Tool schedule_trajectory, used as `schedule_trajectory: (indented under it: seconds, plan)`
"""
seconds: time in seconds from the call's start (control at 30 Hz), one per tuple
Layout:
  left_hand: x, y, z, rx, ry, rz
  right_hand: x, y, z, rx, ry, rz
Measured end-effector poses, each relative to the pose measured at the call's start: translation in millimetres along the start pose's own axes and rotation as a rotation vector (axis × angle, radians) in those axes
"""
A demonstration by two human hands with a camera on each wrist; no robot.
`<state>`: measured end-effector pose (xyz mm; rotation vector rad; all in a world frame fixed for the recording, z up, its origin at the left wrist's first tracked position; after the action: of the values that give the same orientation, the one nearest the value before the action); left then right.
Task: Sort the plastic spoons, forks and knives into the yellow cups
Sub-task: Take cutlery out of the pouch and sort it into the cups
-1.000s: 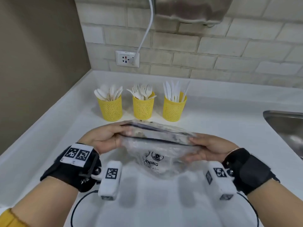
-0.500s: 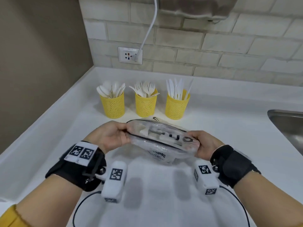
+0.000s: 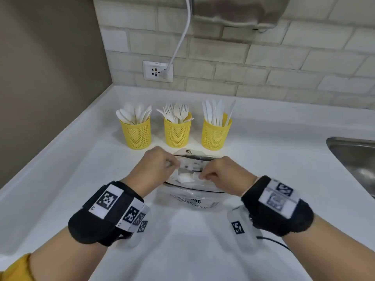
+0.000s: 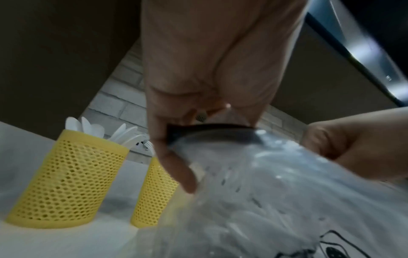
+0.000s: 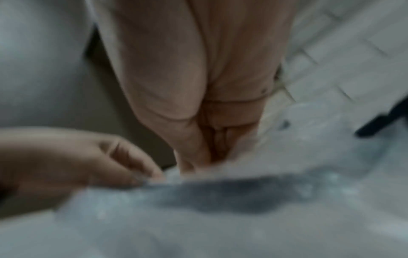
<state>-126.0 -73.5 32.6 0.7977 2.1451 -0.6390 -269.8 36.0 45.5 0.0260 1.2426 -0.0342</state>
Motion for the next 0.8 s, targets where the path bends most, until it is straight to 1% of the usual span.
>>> schedule_trajectory:
  seconds: [0.03,0.07,0.13,0.2,0.27,0.33,0.4,0.43,0.5,0.53,0.57,0.6,0.67,0.73,0.77,0.8]
  plan:
    - [0,-2,1,-0.021,-0.032,0.064,4,-6,0,0.009,0.09,0.004]
    - [-1,-3,0,-0.007,-0.022,0.097,7,-12,1,0.003,0.143,-0.008]
    - [-4,-4,-6,0.047,0.066,0.088,11,-24,9,-0.007,0.219,-0.007]
    - [-5,-5,-9,0.086,0.145,0.063,15,-32,20,-0.016,0.305,0.026]
    - [-4,-5,-9,0.103,0.193,0.048,18,-40,25,-0.034,0.409,0.071]
    - [-7,-4,-4,0.083,0.239,0.042,18,-44,23,-0.082,0.434,0.086]
    - [-10,-5,4,0.024,0.24,0.079,18,-44,14,-0.135,0.3,0.048]
    - [-11,-5,7,-0.011,0.217,0.122,16,-44,8,-0.144,0.158,-0.01]
    - [-10,-5,7,-0.057,0.163,0.206,7,-40,-2,-0.056,-0.264,-0.176]
    - [-9,-5,5,-0.064,0.153,0.221,0,-37,-5,-0.01,-0.465,-0.243]
    - [-7,-6,2,-0.062,0.153,0.223,-7,-34,-6,0.007,-0.582,-0.288]
    - [-5,-6,-1,-0.053,0.158,0.22,-15,-31,-5,0.0,-0.597,-0.323]
    - [-1,-9,-6,-0.03,0.173,0.209,-28,-26,2,-0.085,-0.445,-0.374]
    - [1,-11,-9,-0.01,0.209,0.198,-31,-25,7,-0.178,-0.242,-0.357]
    - [2,-11,-9,-0.007,0.242,0.199,-27,-26,6,-0.19,-0.146,-0.297]
    - [3,-10,-8,-0.014,0.286,0.205,-19,-29,1,-0.166,-0.047,-0.196]
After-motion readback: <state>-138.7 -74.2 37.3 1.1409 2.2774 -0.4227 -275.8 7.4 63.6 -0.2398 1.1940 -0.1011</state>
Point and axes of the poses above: each hand's wrist, its own y-axis away from the middle knuckle, its own x-axis out of the palm, z = x × y, the point moved 2 cm from there along -y, towards the middle knuckle, and after that the axes turned 2 degrees about y, right-handed, at the moved point
